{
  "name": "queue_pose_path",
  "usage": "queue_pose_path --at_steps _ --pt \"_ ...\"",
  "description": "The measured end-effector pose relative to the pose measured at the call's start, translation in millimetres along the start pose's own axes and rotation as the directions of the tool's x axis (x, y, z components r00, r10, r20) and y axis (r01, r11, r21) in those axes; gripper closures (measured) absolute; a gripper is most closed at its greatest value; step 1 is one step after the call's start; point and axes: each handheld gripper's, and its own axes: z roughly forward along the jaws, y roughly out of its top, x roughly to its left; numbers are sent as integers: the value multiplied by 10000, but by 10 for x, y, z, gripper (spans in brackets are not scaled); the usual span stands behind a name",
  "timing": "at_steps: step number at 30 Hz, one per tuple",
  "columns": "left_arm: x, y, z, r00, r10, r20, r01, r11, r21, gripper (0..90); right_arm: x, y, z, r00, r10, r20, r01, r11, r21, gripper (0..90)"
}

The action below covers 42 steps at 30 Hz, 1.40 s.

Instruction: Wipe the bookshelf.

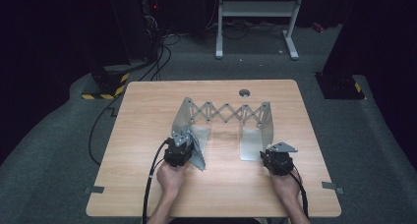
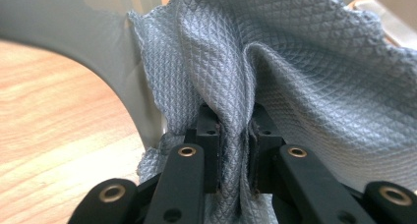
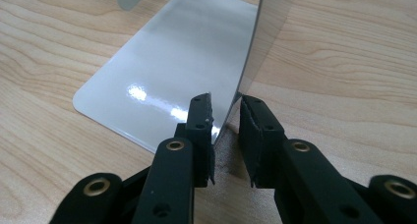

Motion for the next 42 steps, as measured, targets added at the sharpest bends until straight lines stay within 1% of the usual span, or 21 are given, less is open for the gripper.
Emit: queue_pose_path --at_steps 5,10,17,22,26,33,36,42 --pt "58 31 -132 9998 -202 82 204 9995 -257 789 -1 0 0 10000 -11 2 11 10000 5 755" --pt "103 90 -260 9998 -184 69 187 9986 -497 789 -1 0 0 10000 -14 -1 14 10000 7 754" --pt "121 201 -374 9997 -173 177 187 9968 -776 788 -2 0 0 10000 -11 -4 11 10000 5 754" --pt "137 283 -477 9997 -99 206 121 9937 -1111 786 -2 0 0 10000 -8 -7 8 10000 6 754" --pt "160 359 -561 9997 -25 255 58 9917 -1286 787 0 -1 0 10000 -12 0 12 10000 5 754" --pt "207 492 -723 9991 -163 393 226 9856 -1675 789 2 -1 -1 10000 -41 18 41 10000 6 754" --pt "197 489 -731 9992 -139 365 198 9859 -1664 789 0 -1 0 10000 -78 24 78 10000 -6 754" --pt "202 397 -686 9984 -348 436 411 9873 -1535 789 1 -1 0 10000 -79 27 79 10000 -6 753"
